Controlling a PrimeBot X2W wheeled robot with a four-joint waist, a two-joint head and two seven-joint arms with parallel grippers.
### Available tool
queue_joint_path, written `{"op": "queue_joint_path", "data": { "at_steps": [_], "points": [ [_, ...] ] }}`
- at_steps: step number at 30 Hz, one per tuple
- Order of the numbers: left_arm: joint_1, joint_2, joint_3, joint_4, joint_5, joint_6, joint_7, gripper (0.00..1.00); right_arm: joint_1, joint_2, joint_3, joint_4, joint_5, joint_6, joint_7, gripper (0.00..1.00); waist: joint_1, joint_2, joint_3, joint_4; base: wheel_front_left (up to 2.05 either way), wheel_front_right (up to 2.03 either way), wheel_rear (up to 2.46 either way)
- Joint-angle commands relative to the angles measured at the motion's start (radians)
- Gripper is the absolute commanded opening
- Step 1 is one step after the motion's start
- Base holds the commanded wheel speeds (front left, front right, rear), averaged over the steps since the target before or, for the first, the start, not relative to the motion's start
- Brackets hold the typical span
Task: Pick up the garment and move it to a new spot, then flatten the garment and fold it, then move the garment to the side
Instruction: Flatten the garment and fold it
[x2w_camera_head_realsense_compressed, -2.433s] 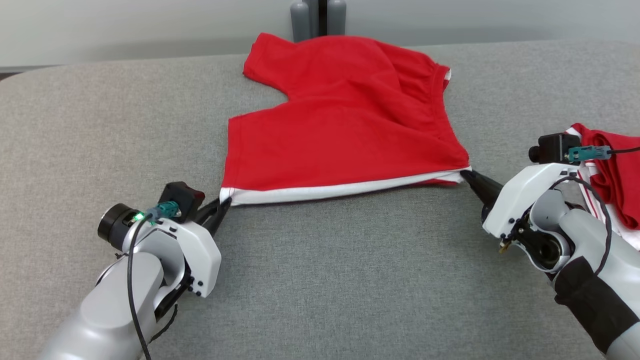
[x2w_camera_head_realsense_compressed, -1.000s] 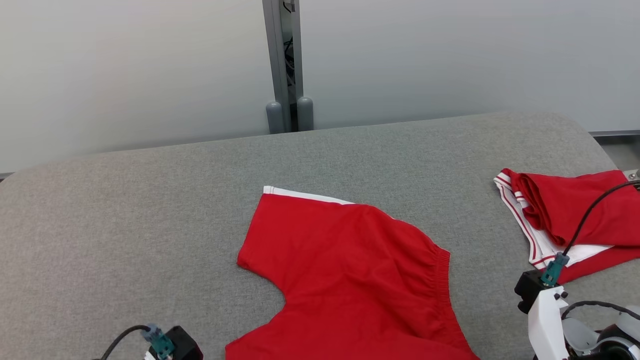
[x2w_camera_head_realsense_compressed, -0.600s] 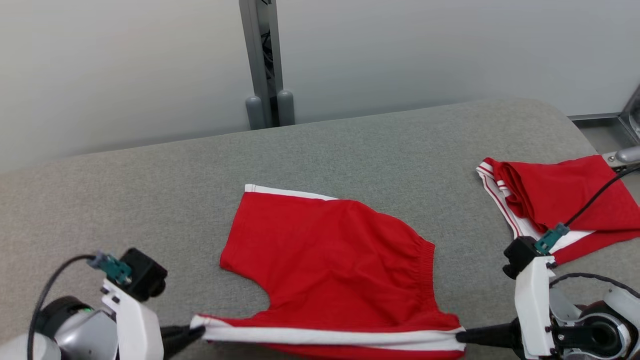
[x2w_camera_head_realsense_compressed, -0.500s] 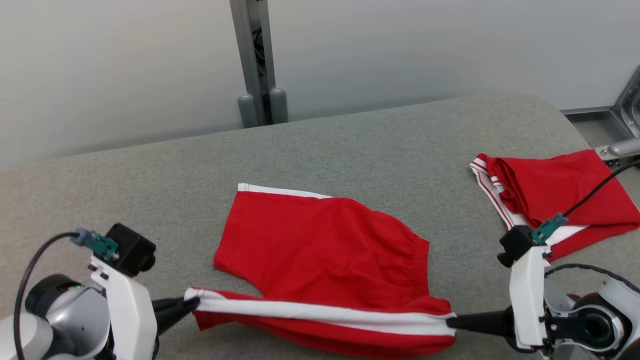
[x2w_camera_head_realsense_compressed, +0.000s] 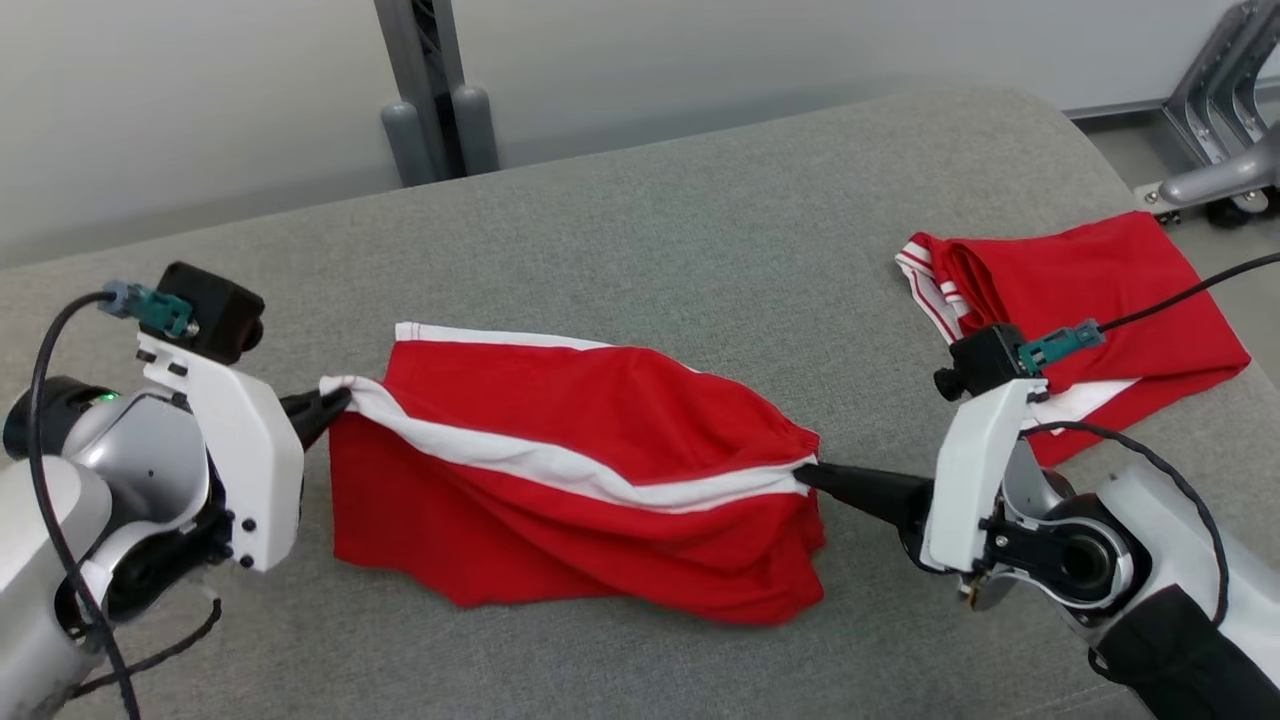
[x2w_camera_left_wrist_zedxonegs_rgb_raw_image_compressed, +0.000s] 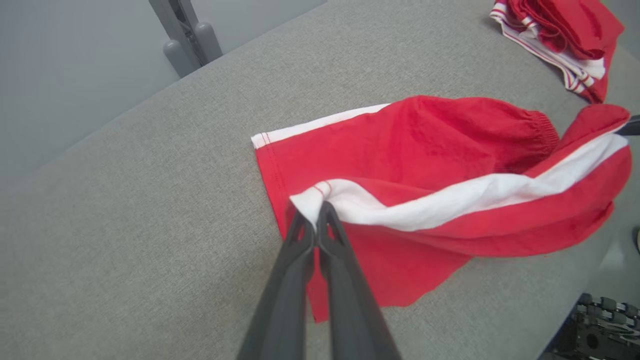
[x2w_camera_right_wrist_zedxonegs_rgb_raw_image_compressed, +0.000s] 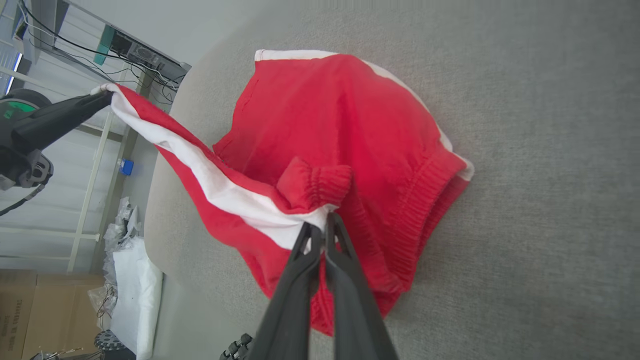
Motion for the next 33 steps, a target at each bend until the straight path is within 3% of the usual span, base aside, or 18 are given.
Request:
{"op": "queue_joint_path", "data": {
  "at_steps": [1,15,33],
  "points": [
    [-0.038,-0.016,-0.003,0.033,0.024,-0.008,-0.005,0.0,-0.019,0.019,-0.015,0.018,-0.019,0.001,-0.025,0.0,0.0,0.0,0.038,-0.027,0.0,0.0,0.0],
    [-0.202,-0.122,-0.052,0.321,0.168,-0.034,-0.055,0.0,-0.079,0.14,-0.096,0.14,-0.1,0.001,-0.154,0.0,0.0,0.0,0.133,-0.089,0.0,0.0,0.0],
    [-0.305,-0.19,-0.095,0.533,0.25,-0.064,-0.098,0.0,-0.122,0.186,-0.09,0.162,-0.116,0.001,-0.189,0.0,0.0,0.0,0.211,-0.113,0.0,0.0,0.0]
  ]
}}
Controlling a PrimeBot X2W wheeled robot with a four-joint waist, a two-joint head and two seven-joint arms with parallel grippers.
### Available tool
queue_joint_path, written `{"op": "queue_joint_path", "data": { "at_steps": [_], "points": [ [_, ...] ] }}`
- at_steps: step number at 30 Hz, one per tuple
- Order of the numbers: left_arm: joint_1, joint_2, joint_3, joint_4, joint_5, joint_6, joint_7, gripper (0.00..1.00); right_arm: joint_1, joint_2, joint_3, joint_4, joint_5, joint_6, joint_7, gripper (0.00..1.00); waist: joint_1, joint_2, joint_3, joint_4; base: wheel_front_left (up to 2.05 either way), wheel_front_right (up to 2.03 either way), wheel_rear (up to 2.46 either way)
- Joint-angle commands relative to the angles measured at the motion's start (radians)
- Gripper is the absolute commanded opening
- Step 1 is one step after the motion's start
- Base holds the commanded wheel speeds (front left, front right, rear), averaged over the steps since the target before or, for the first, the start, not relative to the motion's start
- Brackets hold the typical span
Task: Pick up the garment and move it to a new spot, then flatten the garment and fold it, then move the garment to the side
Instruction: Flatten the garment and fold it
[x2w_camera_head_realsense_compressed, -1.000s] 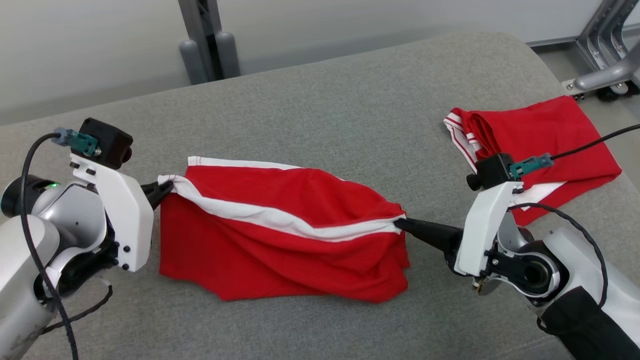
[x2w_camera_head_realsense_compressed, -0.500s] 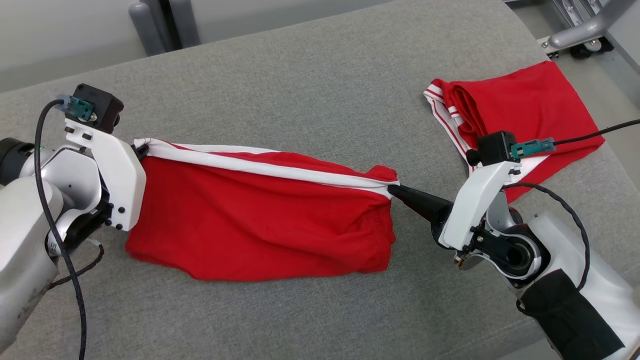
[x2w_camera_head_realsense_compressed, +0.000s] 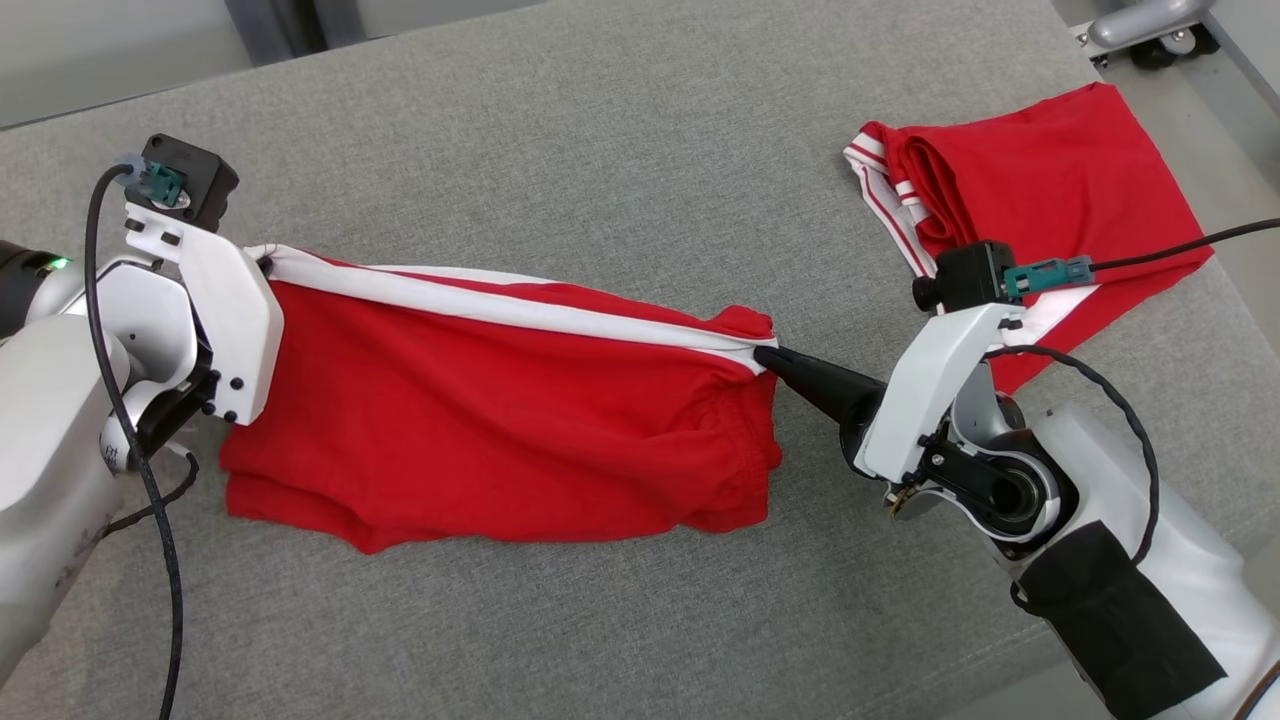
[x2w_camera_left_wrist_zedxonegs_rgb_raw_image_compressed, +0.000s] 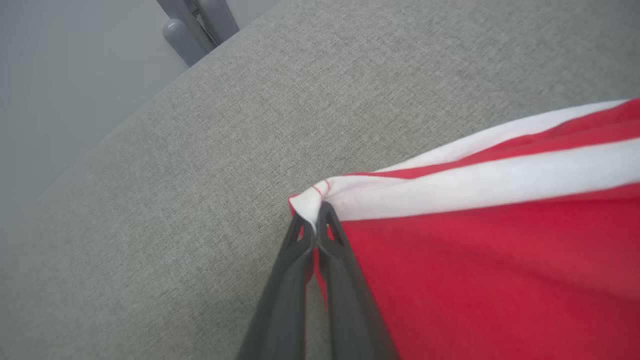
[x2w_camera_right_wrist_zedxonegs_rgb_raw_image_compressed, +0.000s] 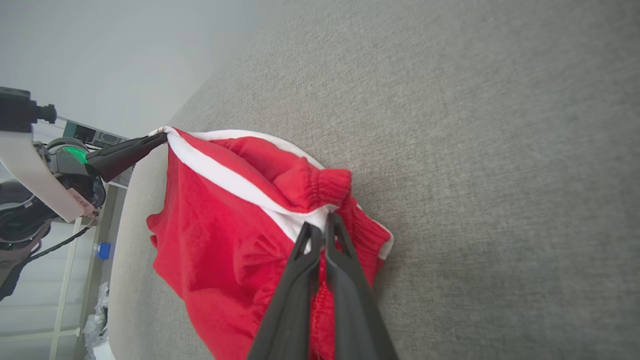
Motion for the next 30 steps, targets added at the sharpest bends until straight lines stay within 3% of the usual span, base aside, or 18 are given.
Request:
{"op": "queue_joint_path", "data": {
  "at_steps": [1,7,8,9,10,12,30],
  "points": [
    [-0.013,0.004,0.001,0.011,0.008,-0.005,-0.004,0.0,-0.012,-0.001,0.001,0.007,-0.004,0.001,-0.007,0.0,0.0,0.0,0.004,0.001,0.0,0.0,0.0],
    [-0.024,-0.023,-0.008,0.039,0.007,-0.017,-0.022,0.0,-0.019,0.003,0.005,0.024,-0.005,0.001,-0.016,0.0,0.0,0.0,0.013,0.007,0.0,0.0,0.0],
    [-0.024,-0.024,-0.009,0.042,0.008,-0.017,-0.024,0.0,-0.02,0.005,0.005,0.028,-0.004,0.001,-0.017,0.15,0.0,0.0,0.013,0.008,0.0,0.0,0.0],
    [-0.024,-0.025,-0.011,0.047,0.008,-0.017,-0.026,0.0,-0.022,0.005,0.005,0.033,-0.008,0.001,-0.022,0.62,0.0,0.0,0.014,0.009,0.0,0.0,0.0],
    [-0.026,-0.027,-0.011,0.05,0.01,-0.016,-0.031,0.4,-0.022,0.009,0.002,0.04,-0.005,0.001,-0.026,1.0,0.0,0.0,0.014,0.01,0.0,0.0,0.0],
    [-0.028,-0.034,-0.012,0.055,0.016,-0.013,-0.046,1.0,-0.021,0.011,-0.001,0.048,-0.001,0.001,-0.028,1.0,0.0,0.0,0.015,0.011,0.0,0.0,0.0],
    [0.022,-0.074,-0.012,0.115,0.002,-0.009,-0.135,1.0,-0.043,-0.011,-0.058,0.141,-0.067,0.001,-0.123,1.0,0.0,0.0,-0.067,0.034,0.0,0.0,0.0]
  ]
}}
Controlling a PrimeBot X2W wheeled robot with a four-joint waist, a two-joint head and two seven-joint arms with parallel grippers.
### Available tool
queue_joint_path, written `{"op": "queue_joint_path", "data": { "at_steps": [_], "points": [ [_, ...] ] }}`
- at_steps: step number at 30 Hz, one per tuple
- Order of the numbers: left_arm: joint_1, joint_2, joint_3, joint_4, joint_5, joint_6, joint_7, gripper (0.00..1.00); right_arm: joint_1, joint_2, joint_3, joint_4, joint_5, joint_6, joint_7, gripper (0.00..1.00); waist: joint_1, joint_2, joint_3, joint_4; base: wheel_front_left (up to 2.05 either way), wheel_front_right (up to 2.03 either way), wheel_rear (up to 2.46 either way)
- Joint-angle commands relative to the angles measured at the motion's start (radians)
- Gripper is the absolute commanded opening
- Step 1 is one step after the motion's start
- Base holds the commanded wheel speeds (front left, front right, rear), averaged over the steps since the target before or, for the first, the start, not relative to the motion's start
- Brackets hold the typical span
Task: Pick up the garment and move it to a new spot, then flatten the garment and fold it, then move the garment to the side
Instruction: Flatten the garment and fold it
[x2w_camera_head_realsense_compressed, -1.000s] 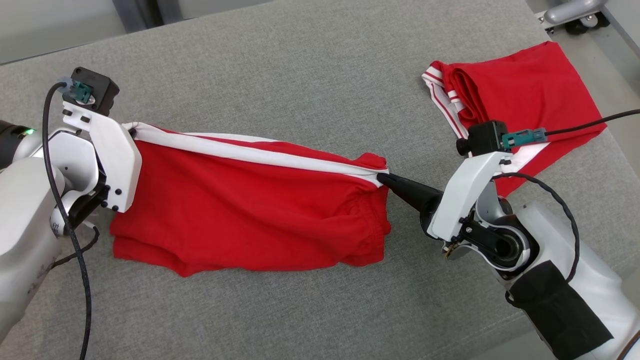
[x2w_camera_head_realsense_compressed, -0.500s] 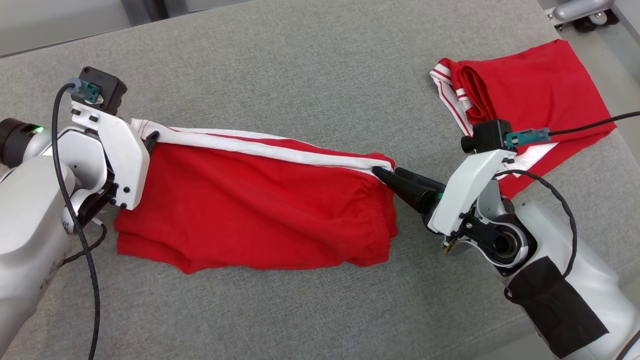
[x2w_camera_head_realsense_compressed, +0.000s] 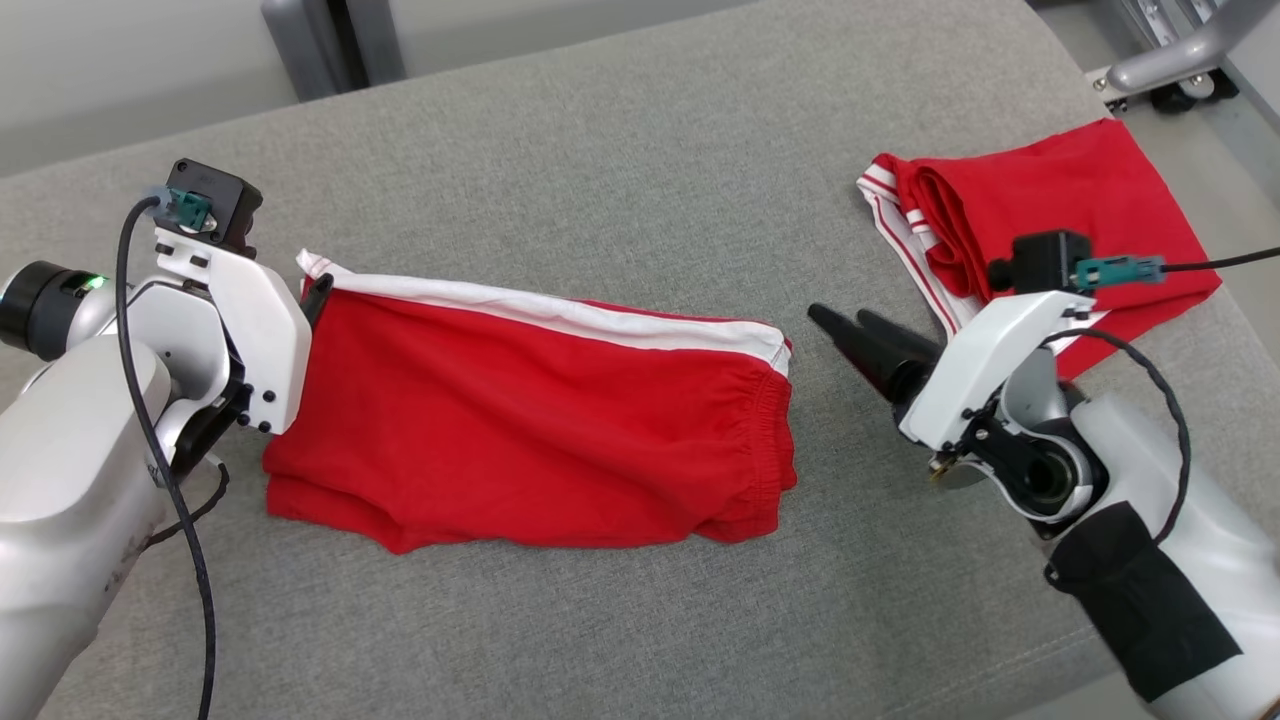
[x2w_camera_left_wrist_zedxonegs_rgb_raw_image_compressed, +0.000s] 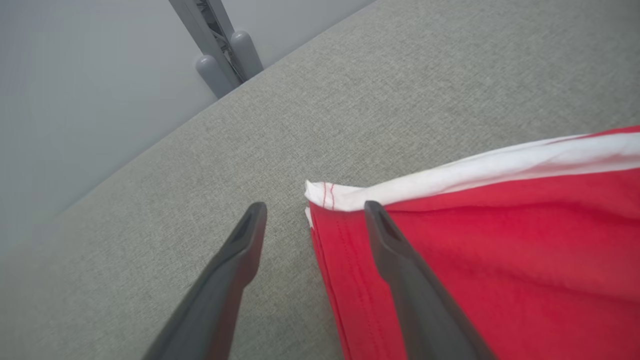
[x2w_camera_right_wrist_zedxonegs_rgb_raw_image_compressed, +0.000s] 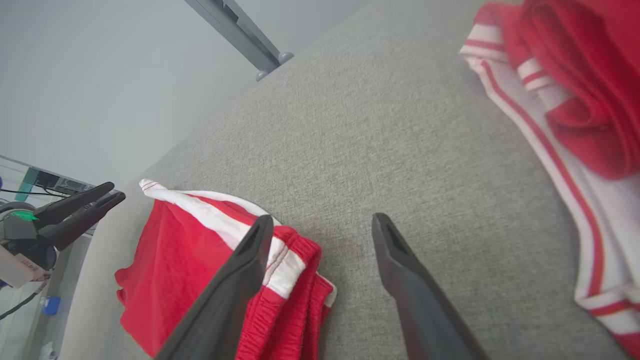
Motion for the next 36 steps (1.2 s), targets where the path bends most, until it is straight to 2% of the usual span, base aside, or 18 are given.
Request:
{"op": "queue_joint_path", "data": {
  "at_steps": [1,7,10,12,14,15,16,17,19,23,27,33,36],
  "points": [
    [0.014,0.0,0.004,0.002,-0.003,0.002,-0.006,1.0,-0.012,-0.009,-0.005,-0.005,-0.011,0.001,-0.01,1.0,0.0,0.0,-0.011,0.004,0.0,0.0,0.0],
    [0.021,-0.011,0.046,-0.028,-0.001,0.041,-0.137,1.0,-0.006,-0.068,0.0,-0.058,-0.166,0.001,-0.188,1.0,0.0,0.0,-0.06,0.025,0.0,0.0,0.0],
    [0.042,-0.018,0.081,-0.065,-0.004,0.064,-0.242,1.0,0.018,-0.091,-0.002,-0.089,-0.259,0.001,-0.301,1.0,0.0,0.0,-0.086,0.043,0.0,0.0,0.0],
    [0.062,-0.023,0.091,-0.098,0.002,0.063,-0.309,1.0,0.034,-0.106,-0.015,-0.106,-0.324,0.001,-0.379,1.0,0.0,0.0,-0.106,0.059,0.0,0.0,0.0],
    [0.085,-0.026,0.11,-0.133,0.005,0.082,-0.381,1.0,0.058,-0.112,-0.039,-0.122,-0.386,0.001,-0.453,1.0,0.0,0.0,-0.125,0.075,0.0,0.0,0.0],
    [0.126,-0.034,0.126,-0.172,0.006,0.104,-0.454,1.0,0.091,-0.114,-0.064,-0.142,-0.444,0.0,-0.499,1.0,0.0,0.0,-0.144,0.092,0.0,0.0,0.0],
    [0.126,-0.034,0.126,-0.172,0.006,0.104,-0.454,1.0,0.091,-0.114,-0.064,-0.142,-0.444,0.0,-0.499,1.0,0.0,0.0,-0.144,0.092,0.0,0.0,0.0],
    [0.174,-0.041,0.146,-0.215,0.003,0.128,-0.532,1.0,0.129,-0.107,-0.099,-0.171,-0.503,0.0,-0.525,1.0,0.0,0.0,-0.162,0.108,0.0,0.0,0.0],
    [0.228,-0.046,0.173,-0.258,0.007,0.162,-0.582,1.0,0.177,-0.091,-0.136,-0.202,-0.552,0.0,-0.537,1.0,0.0,0.0,-0.179,0.125,0.0,0.0,0.0],
    [0.362,-0.067,0.235,-0.369,0.04,0.219,-0.61,1.0,0.278,-0.057,-0.218,-0.271,-0.641,0.0,-0.548,1.0,0.0,0.0,-0.202,0.159,0.0,0.0,0.0],
    [0.527,-0.118,0.344,-0.505,0.141,0.256,-0.61,1.0,0.374,-0.012,-0.289,-0.32,-0.703,0.0,-0.549,1.0,0.0,0.0,-0.212,0.189,0.0,0.0,0.0],
    [0.742,-0.251,0.495,-0.577,0.267,0.233,-0.611,1.0,0.479,0.046,-0.347,-0.336,-0.75,0.0,-0.549,1.0,0.0,0.0,-0.224,0.226,0.0,0.0,0.0],
    [0.814,-0.319,0.568,-0.583,0.336,0.198,-0.611,1.0,0.515,0.067,-0.362,-0.331,-0.749,0.0,-0.549,1.0,0.0,0.0,-0.227,0.241,0.0,0.0,0.0]
  ]
}}
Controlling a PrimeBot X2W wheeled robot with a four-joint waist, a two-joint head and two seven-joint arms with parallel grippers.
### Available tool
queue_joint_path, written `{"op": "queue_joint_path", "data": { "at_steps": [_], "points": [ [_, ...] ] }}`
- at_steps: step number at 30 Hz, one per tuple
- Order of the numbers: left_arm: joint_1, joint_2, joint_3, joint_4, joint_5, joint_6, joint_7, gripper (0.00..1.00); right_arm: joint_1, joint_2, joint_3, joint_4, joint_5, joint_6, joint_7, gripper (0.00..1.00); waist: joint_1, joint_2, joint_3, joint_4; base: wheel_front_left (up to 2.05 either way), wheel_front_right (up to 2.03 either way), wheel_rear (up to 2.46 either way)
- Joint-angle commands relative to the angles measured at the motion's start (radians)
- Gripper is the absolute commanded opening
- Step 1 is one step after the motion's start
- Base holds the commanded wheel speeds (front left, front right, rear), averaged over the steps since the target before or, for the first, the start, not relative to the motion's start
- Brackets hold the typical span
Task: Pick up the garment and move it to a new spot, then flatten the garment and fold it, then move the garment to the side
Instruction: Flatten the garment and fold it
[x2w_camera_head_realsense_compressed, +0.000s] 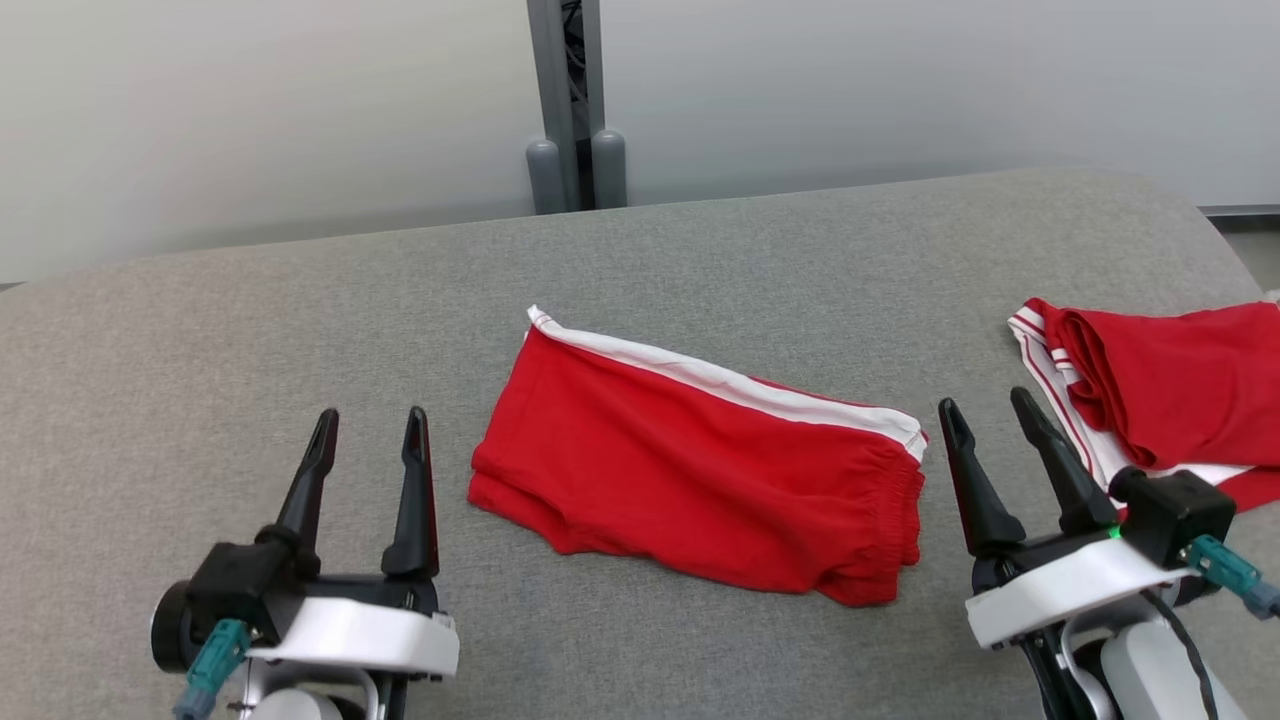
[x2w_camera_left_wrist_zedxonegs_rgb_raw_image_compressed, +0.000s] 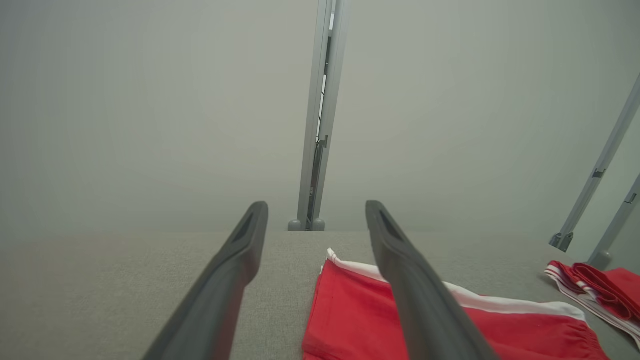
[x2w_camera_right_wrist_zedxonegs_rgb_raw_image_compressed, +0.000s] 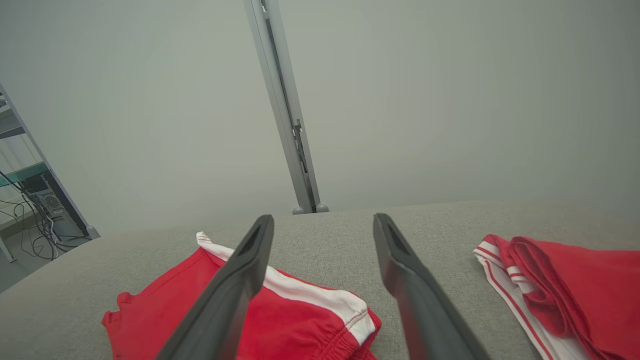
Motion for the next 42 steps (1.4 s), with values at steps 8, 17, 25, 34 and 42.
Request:
{"op": "queue_joint_path", "data": {
  "at_steps": [8,17,25,34,42],
  "points": [
    [0.102,-0.126,0.143,0.028,0.154,-0.131,-0.004,1.0,0.045,0.021,-0.006,0.018,-0.001,0.0,0.009,1.0,0.0,0.0,0.0,0.025,0.0,0.0,0.0],
    [0.087,-0.176,0.234,0.07,0.229,-0.229,-0.003,1.0,0.047,0.036,-0.025,0.044,0.031,0.0,0.05,1.0,0.0,0.0,0.016,0.026,0.0,0.0,0.0],
    [0.076,-0.185,0.242,0.09,0.25,-0.26,-0.003,1.0,0.059,0.075,-0.038,0.125,0.166,0.0,0.143,1.0,0.0,0.0,0.031,0.037,0.0,0.0,0.0],
    [0.067,-0.186,0.243,0.097,0.256,-0.264,-0.004,1.0,0.027,0.096,-0.067,0.265,0.276,0.0,0.166,1.0,0.0,0.0,0.052,0.059,0.0,0.0,0.0],
    [0.056,-0.186,0.236,0.093,0.26,-0.265,-0.004,1.0,-0.026,0.102,-0.029,0.368,0.394,0.0,0.182,1.0,0.0,0.0,0.069,0.074,0.0,0.0,0.0]
  ]
}}
